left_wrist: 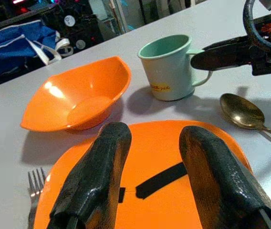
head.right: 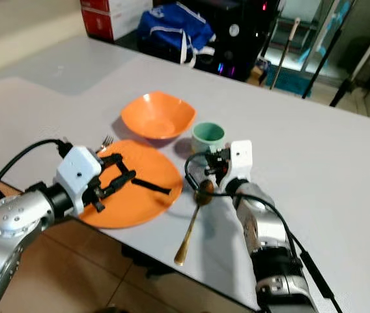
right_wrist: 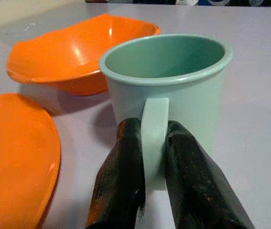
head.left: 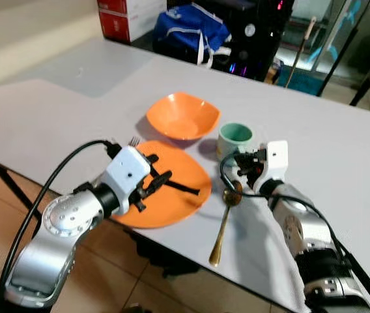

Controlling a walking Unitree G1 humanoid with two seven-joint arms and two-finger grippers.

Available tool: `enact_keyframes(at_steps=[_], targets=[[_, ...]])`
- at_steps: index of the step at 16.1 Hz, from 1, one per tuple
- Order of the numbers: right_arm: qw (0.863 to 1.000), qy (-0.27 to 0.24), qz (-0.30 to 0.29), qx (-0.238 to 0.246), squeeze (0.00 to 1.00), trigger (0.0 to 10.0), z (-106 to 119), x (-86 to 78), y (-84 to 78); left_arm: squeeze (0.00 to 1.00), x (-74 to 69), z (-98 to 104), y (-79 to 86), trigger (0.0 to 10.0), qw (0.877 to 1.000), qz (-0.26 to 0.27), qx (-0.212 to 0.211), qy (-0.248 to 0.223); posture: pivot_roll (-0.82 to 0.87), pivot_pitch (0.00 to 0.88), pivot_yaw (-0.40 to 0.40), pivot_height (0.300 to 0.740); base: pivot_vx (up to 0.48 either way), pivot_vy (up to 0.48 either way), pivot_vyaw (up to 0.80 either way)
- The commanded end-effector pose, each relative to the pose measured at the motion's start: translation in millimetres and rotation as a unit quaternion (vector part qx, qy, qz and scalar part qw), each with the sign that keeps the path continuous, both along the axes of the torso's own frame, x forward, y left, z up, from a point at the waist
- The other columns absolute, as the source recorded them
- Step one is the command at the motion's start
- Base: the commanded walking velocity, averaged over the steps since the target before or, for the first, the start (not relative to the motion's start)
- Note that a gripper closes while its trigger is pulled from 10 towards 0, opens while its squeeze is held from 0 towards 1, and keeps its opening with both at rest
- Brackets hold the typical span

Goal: Setting the table

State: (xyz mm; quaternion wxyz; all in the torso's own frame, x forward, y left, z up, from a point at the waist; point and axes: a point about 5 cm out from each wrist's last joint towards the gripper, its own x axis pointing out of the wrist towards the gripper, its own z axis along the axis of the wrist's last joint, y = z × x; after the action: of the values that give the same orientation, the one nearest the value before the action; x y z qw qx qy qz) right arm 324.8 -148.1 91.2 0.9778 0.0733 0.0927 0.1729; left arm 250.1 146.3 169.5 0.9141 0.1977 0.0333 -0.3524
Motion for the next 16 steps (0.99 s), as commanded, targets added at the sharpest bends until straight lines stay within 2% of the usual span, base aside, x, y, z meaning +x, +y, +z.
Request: enact_keyframes(at_steps=[1, 2, 3, 7, 10, 11, 12, 13, 14, 15, 16], targets=[[1.0, 0.016, 0.007, 0.007, 0.26, 10.0, -3, -2.7, 1.0, 0.0, -2.0, -1, -3.2, 10.0, 1.0, -0.013, 0.004, 0.008, 0.02, 0.019, -0.035, 0.74, 0.0, 0.0, 0.0], [1.0, 0.019, 0.011, 0.009, 0.88, 10.0, -3, -3.9, 2.2, 0.0, -2.7, -2, -3.8, 10.0, 1.0, -0.016, 0.005, 0.011, 0.02, 0.018, -0.035, 0.74, 0.0, 0.0, 0.0], [1.0, 0.021, 0.012, 0.01, 1.0, 10.0, -3, -4.2, 2.4, 0.0, -2.7, -2, -3.8, 10.0, 1.0, -0.016, 0.005, 0.012, 0.02, 0.018, -0.036, 0.74, 0.0, 0.0, 0.0], [0.999, 0.029, 0.013, 0.014, 1.0, 10.0, -3, -5.9, 1.8, 0.0, -2.7, -2, -3.3, 10.0, 1.0, -0.016, 0.003, 0.015, 0.02, 0.013, -0.039, 0.74, 0.0, 0.0, 0.0], [1.0, 0.003, 0.017, -0.006, 1.0, 10.0, 10, -10.6, -5.3, 0.0, -2.6, 0, 0.0, 10.0, 1.0, -0.002, 0.002, 0.002, 0.02, 0.003, -0.046, 0.74, 0.0, 0.0, 0.0], [0.999, -0.009, 0.022, -0.032, 0.69, 10.0, 18, -14.1, -9.6, 0.0, -1.9, 1, 2.8, 10.0, 1.0, 0.01, 0.002, 0.002, 0.02, 0.0, -0.05, 0.74, 0.0, 0.0, 0.0], [0.998, -0.017, 0.027, -0.049, 0.69, 10.0, 22, -16.8, -12.2, 0.0, -1.4, 1, 4.8, 10.0, 1.0, 0.018, 0.002, 0.003, 0.02, 0.0, -0.05, 0.74, 0.0, 0.0, 0.0], [0.996, -0.062, 0.058, -0.027, 0.0, 10.0, 60, -38.2, -23.5, 0.0, -1.3, 3, 13.6, 10.0, 0.999, 0.046, -0.017, -0.006, 0.0, 0.0, -0.041, 0.74, 0.0, 0.48, 0.0], [0.993, -0.086, 0.083, 0.001, 0.0, 10.0, 77, -49.1, -23.2, 0.0, -0.1, 3, 16.8, 10.0, 0.998, 0.062, -0.019, -0.008, -0.01, 0.0, -0.038, 0.74, 0.0, 0.48, 0.0], [0.989, -0.111, 0.085, 0.047, 0.0, 10.0, 85, -51.7, -20.0, 0.0, 3.2, 5, 16.9, 10.0, 0.997, 0.074, -0.019, -0.017, -0.02, 0.0, -0.034, 0.74, 0.0, 0.48, 0.0], [0.987, -0.121, 0.08, 0.072, 0.0, 10.0, 87, -51.9, -18.9, 0.0, 4.9, 5, 16.4, 10.0, 0.996, 0.081, -0.019, -0.021, -0.02, 0.0, -0.035, 0.74, 0.0, 0.48, 0.0]])
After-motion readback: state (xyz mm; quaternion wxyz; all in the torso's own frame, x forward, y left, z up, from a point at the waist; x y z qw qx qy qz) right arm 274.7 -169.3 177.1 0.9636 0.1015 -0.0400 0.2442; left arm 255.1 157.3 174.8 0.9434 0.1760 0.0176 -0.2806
